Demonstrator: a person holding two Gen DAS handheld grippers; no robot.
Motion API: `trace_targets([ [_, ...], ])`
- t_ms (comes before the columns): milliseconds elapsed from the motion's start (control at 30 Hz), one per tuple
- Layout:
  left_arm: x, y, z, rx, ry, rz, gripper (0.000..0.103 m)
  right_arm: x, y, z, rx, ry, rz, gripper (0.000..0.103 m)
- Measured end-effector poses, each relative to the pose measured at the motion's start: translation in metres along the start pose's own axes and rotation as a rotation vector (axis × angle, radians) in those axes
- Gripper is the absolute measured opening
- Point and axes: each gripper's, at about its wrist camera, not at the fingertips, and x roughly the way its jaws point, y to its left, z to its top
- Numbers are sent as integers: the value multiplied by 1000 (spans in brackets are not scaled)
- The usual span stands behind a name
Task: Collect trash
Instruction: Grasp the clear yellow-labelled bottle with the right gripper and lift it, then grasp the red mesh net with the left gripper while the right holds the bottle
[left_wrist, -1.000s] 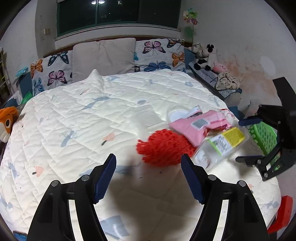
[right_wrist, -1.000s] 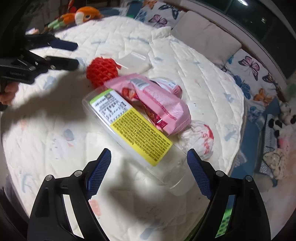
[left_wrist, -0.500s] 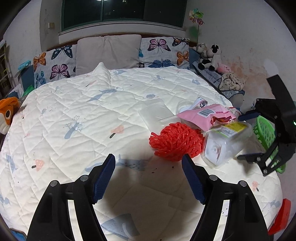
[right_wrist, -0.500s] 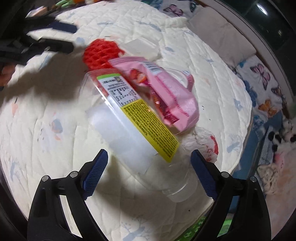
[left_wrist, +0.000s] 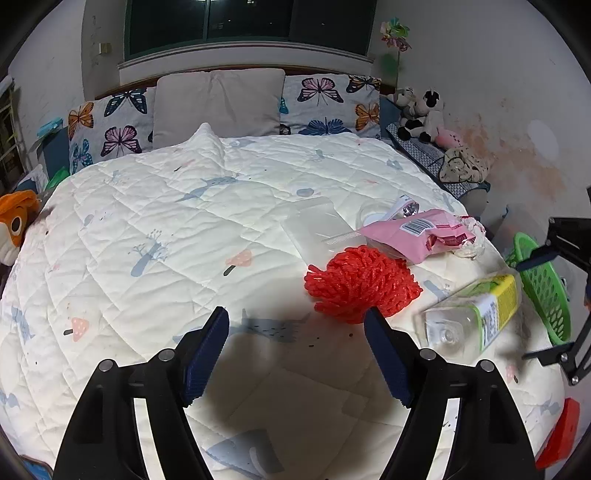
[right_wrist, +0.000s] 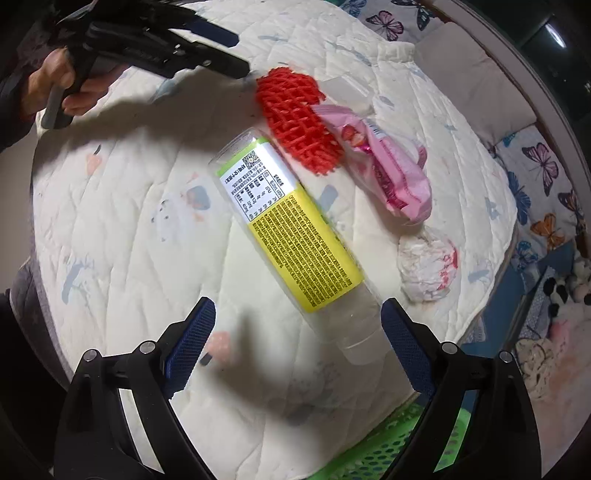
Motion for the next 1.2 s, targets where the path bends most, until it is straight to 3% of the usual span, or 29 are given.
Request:
trace_targets([
  [167,0,2,0,3,0,9,73,-11,14,-3,-10,2,101,82],
  [500,2,-2,-2,15,4,-17,73,17,13,21,-88,16,32,84],
  [733,9,-7,-2,32,15,-49,73,47,-3,34,-65,29,97,85],
  [867,14,-13,1,38,21,-75,73,56,3,37,-56,26,116,76],
  [1000,18,-24,5,64,22,-83,79,48,7,31,-34,2,70,70],
  [1200,36,-36,18,56,38,-114,78,20,11,13,71,-64,28,66],
])
